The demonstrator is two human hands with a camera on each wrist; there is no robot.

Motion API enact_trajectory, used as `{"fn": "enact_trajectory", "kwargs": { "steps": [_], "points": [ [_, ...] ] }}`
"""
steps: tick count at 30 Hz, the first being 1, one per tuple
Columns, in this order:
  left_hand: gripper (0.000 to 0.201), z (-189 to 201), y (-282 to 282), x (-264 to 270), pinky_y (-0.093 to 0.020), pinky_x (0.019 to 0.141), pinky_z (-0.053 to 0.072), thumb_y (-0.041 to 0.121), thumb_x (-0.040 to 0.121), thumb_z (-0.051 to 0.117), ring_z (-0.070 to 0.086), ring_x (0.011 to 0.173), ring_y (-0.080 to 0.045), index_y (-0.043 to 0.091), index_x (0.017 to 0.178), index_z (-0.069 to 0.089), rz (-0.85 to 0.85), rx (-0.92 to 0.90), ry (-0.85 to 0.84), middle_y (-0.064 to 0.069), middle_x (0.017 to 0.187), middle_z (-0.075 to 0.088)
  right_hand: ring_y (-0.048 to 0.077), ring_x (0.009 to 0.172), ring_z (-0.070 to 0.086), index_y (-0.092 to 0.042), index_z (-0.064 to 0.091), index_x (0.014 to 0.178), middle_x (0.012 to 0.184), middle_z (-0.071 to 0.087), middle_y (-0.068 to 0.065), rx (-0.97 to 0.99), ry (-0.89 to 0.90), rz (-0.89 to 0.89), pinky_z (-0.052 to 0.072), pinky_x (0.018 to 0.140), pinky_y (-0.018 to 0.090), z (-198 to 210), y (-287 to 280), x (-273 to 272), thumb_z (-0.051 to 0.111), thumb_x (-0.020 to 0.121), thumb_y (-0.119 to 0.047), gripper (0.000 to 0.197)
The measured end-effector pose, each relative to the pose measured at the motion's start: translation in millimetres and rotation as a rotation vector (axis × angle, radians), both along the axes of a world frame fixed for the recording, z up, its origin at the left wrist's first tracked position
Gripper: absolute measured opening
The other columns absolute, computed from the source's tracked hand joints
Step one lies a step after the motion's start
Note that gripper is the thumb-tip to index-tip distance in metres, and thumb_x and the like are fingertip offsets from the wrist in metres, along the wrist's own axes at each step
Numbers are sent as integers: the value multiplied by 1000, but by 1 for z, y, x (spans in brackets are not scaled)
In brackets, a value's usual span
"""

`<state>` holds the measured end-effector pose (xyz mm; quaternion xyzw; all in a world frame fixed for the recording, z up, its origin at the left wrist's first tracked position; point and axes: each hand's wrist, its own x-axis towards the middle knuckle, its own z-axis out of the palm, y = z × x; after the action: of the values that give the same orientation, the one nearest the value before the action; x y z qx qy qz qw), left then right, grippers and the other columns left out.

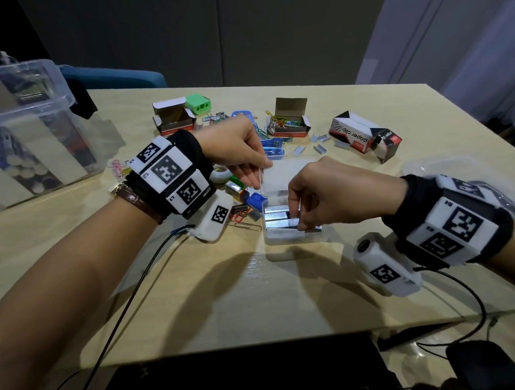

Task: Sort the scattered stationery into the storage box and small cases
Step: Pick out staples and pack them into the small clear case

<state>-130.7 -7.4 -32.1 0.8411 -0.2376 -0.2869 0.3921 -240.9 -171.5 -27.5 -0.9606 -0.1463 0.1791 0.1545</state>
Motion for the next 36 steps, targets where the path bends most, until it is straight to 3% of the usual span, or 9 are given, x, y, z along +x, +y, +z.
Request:
{"fn": "enact_trajectory", "kwargs": {
  "steps": [5, 10, 17, 21, 24, 26, 30, 33, 36],
  "points": [
    [24, 1, 2, 1, -23, 61, 60, 14, 89, 65, 71, 66, -18, -9, 97, 68, -16, -16, 8, -21, 82, 73, 5, 71, 70, -16, 68, 84, 75, 74, -4, -54, 15, 25, 57, 76, 32, 3, 1, 5, 76, 82, -15, 9],
    [34, 13, 12, 4, -20, 53, 54, 30, 84, 68, 70, 66, -17, -2, 95, 70, -32, 0, -40, -13, 80, 74, -1, 61, 68, -14, 69, 79, 68, 72, -7, -12, -7, 47, 52, 60, 14, 16, -2, 13, 73, 84, -14, 6],
    [32, 38, 31, 22, -27, 64, 59, 28, 92, 59, 70, 74, -20, 2, 107, 68, 74, -34, -112, -17, 92, 73, 5, 62, 71, -11, 69, 81, 71, 74, -1, 97, -80, -33, 57, 62, 24, 50, -11, 37, 76, 82, -24, 14],
    [26, 46, 44, 42, -22, 58, 59, 21, 93, 59, 70, 71, -14, 1, 108, 68, 156, -12, -171, -14, 91, 73, 4, 64, 71, -14, 70, 80, 70, 74, -3, 66, -147, -97, 58, 69, 29, 65, -25, 60, 77, 81, -29, 16],
    [20, 43, 51, 63, -14, 49, 52, 19, 95, 58, 65, 57, -4, 4, 103, 69, 209, 116, -270, -7, 86, 71, 4, 64, 71, -17, 71, 81, 72, 74, -5, 4, -190, -147, 60, 73, 32, 64, -39, 88, 74, 84, -25, 9],
    [19, 37, 53, 77, -13, 47, 49, 19, 95, 59, 63, 61, -6, 6, 104, 69, 217, 269, -367, -5, 88, 69, 3, 63, 70, -19, 71, 82, 73, 74, -5, -64, -203, -166, 60, 72, 31, 56, -46, 109, 72, 86, -20, 5],
    [24, 24, 47, 94, -27, 70, 47, 21, 92, 64, 58, 83, -17, 7, 110, 71, 216, 555, -555, -9, 106, 69, 4, 68, 70, -22, 76, 85, 77, 74, -5, -188, -102, -119, 58, 67, 26, 35, -52, 140, 73, 85, -10, 12],
    [23, 16, 37, 102, -27, 70, 47, 22, 87, 71, 59, 76, -17, 6, 104, 72, 191, 618, -553, -11, 101, 71, 5, 71, 68, -22, 78, 87, 79, 74, -5, -197, -53, -55, 51, 59, 18, 23, -47, 155, 71, 84, -4, 20],
    [27, 14, 31, 112, -34, 76, 54, 21, 80, 78, 65, 87, -24, 5, 101, 73, 209, 719, -604, -13, 104, 70, 14, 71, 68, -21, 78, 83, 80, 75, -1, -219, -123, -25, 54, 61, 23, 19, -37, 167, 74, 80, -5, 16]
  ]
}}
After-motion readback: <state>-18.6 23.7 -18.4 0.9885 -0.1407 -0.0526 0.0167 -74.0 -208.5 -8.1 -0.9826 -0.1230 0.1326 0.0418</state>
